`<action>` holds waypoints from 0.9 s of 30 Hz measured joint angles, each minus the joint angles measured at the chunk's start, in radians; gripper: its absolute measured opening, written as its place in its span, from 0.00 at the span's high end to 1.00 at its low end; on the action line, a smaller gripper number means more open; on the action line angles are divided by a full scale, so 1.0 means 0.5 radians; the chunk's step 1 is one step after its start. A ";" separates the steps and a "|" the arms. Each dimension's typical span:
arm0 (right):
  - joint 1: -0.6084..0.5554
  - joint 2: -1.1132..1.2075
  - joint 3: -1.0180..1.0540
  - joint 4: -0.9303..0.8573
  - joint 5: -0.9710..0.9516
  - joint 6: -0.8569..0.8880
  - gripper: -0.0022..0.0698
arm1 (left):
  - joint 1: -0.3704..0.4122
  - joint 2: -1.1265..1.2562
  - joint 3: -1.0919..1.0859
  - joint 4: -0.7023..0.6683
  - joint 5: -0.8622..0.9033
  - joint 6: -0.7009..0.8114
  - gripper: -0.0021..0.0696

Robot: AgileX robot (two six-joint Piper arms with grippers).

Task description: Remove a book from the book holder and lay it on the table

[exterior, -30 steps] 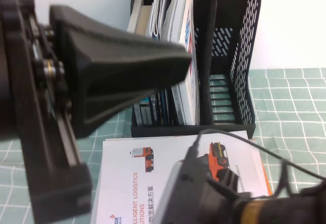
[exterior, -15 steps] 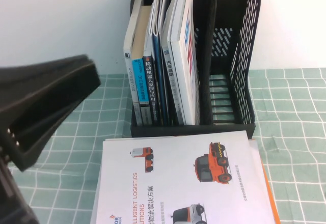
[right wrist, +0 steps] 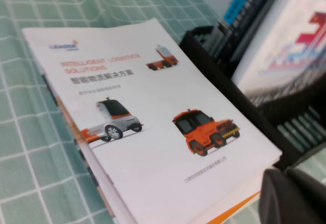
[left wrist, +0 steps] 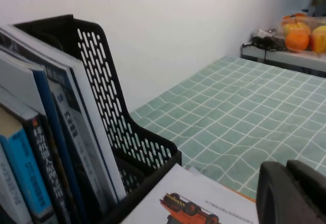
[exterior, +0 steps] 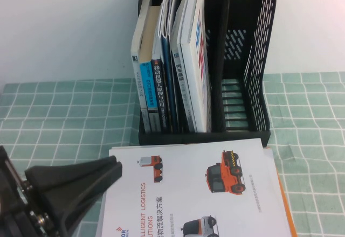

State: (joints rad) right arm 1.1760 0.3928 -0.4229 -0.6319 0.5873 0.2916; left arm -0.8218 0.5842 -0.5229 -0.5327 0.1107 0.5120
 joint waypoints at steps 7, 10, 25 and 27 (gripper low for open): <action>0.000 0.000 0.074 -0.101 -0.030 0.515 0.97 | 0.000 0.000 0.001 0.000 -0.250 0.094 0.97; 0.000 0.000 0.074 -0.103 -0.034 0.544 0.97 | 0.000 0.000 0.001 0.000 -0.438 0.112 0.97; 0.000 0.000 0.074 -0.106 -0.039 0.551 0.97 | 0.000 0.025 0.001 -0.021 -0.997 0.110 0.97; 0.000 0.000 0.074 -0.106 -0.039 0.551 0.97 | 0.000 0.025 0.001 -0.021 -0.927 0.110 0.97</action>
State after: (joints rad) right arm 1.1760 0.3928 -0.3860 -0.6850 0.5677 0.5673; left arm -0.8218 0.5966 -0.5226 -0.5430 -0.3528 0.5668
